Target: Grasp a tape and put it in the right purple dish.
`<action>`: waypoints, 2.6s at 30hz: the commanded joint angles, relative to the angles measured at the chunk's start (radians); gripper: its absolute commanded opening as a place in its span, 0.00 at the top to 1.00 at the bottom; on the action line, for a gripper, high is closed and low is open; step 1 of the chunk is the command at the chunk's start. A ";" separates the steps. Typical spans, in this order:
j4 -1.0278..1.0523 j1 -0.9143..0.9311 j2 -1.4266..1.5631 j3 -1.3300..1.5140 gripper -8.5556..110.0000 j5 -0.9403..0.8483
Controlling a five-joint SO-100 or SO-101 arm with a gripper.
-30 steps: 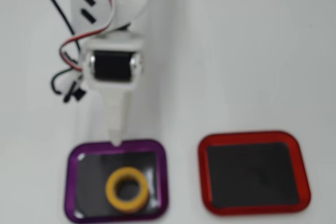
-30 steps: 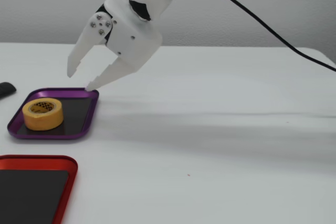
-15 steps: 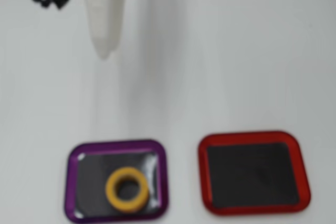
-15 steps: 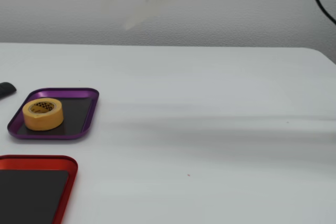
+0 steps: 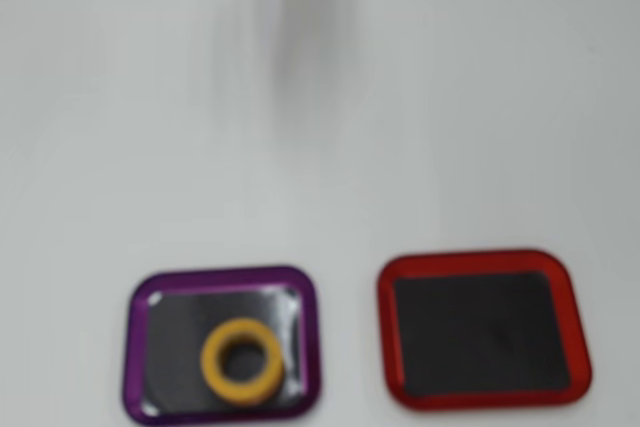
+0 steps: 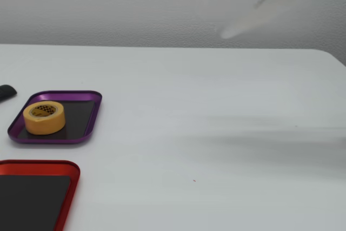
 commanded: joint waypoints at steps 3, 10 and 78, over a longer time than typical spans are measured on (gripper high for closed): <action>-0.083 0.002 0.387 0.359 0.85 0.005; -0.080 0.005 0.818 0.712 0.85 0.002; 0.120 -0.164 0.747 0.881 0.93 0.166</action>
